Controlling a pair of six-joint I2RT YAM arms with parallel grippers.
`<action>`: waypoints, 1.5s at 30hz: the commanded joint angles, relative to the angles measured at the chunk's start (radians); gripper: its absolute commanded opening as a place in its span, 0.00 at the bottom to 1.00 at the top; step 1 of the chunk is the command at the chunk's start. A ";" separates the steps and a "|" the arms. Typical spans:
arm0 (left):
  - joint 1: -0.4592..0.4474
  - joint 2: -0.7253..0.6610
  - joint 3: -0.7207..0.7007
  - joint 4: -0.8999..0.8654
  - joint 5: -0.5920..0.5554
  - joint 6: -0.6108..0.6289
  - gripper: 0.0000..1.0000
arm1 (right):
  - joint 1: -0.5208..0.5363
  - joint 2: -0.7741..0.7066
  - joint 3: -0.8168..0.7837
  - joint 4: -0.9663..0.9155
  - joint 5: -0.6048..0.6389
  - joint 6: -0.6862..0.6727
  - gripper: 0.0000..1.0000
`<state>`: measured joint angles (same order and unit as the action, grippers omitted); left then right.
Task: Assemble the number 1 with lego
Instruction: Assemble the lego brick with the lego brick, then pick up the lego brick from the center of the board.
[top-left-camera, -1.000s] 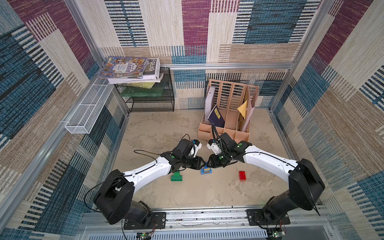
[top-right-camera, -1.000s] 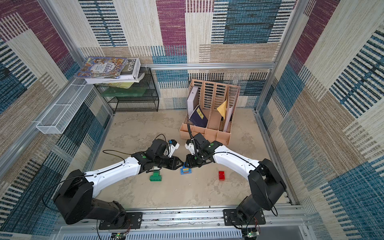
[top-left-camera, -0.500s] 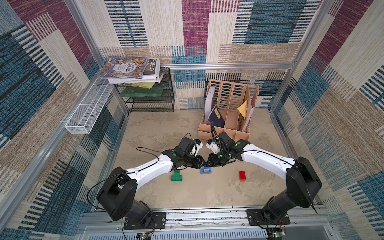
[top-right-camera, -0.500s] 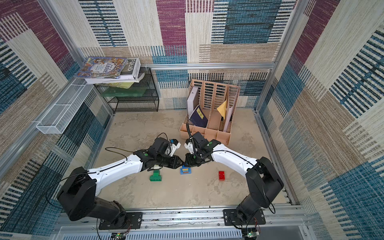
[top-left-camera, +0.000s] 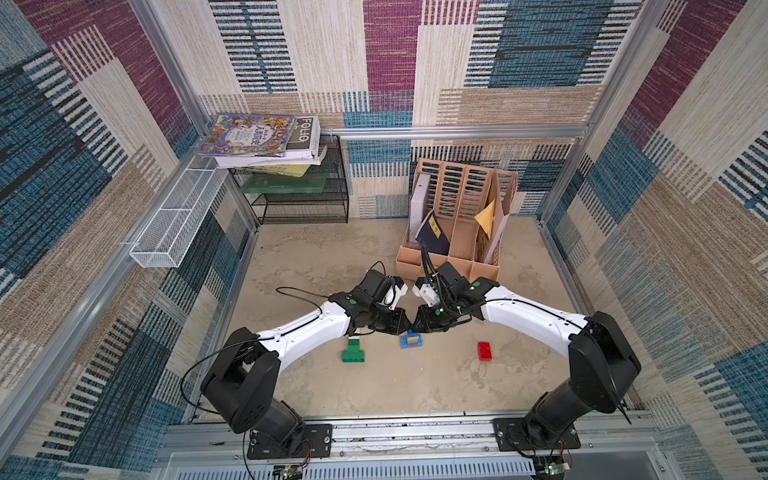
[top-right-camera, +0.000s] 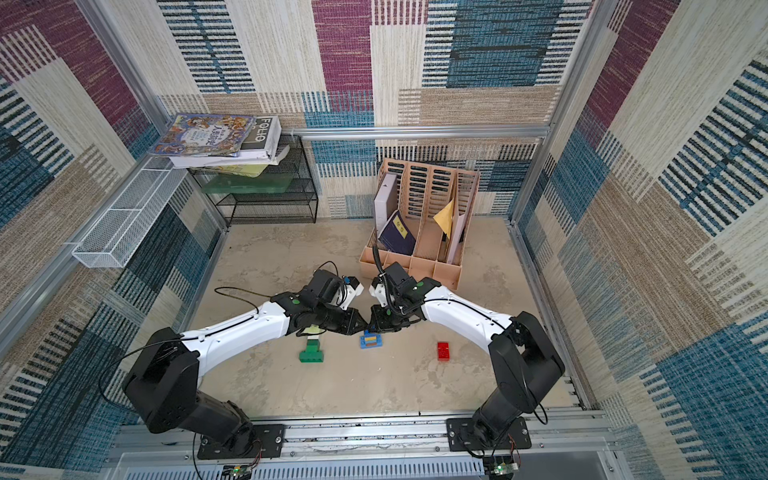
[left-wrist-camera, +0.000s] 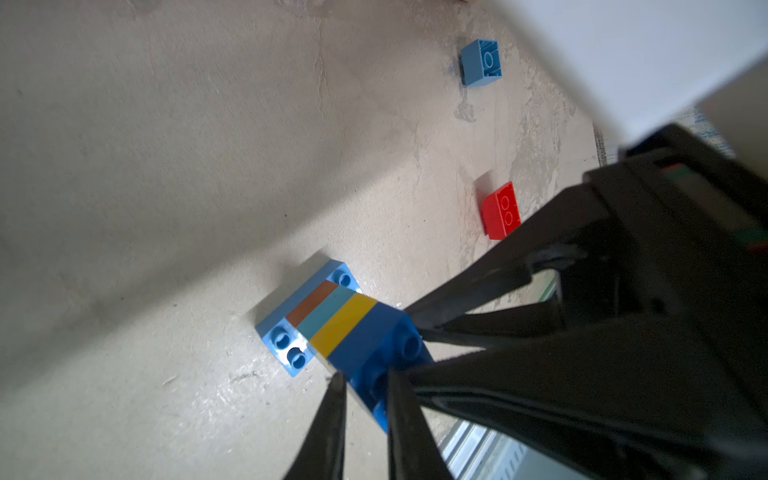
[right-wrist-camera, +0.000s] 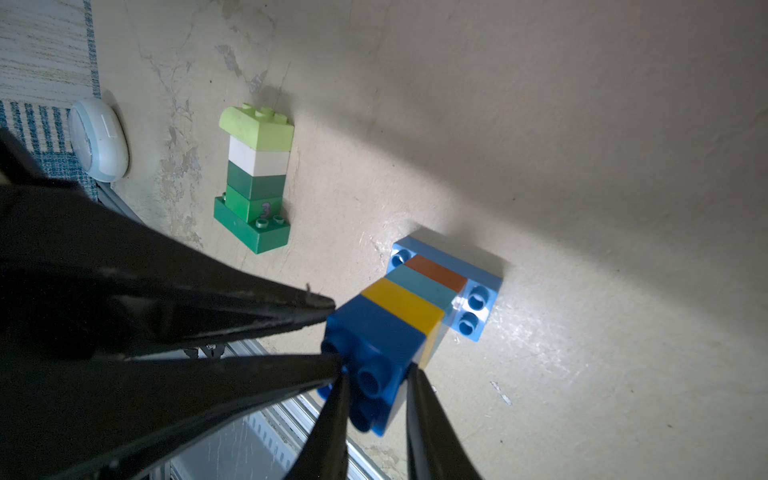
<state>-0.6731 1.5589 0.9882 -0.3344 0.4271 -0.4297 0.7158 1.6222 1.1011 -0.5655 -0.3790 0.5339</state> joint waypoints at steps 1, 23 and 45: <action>-0.005 0.026 -0.017 -0.104 -0.096 0.009 0.19 | 0.011 0.028 -0.023 -0.098 0.103 -0.025 0.28; 0.001 -0.347 -0.183 0.273 -0.377 -0.048 0.43 | -0.123 -0.379 -0.128 0.153 0.029 -0.972 0.67; 0.043 -0.547 -0.373 0.297 -0.633 -0.139 0.50 | -0.173 -0.287 -0.122 0.193 0.275 -0.658 0.67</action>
<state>-0.6365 1.0092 0.6151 -0.0868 -0.1902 -0.5976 0.5694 1.3632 0.9974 -0.4019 -0.2386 -0.4438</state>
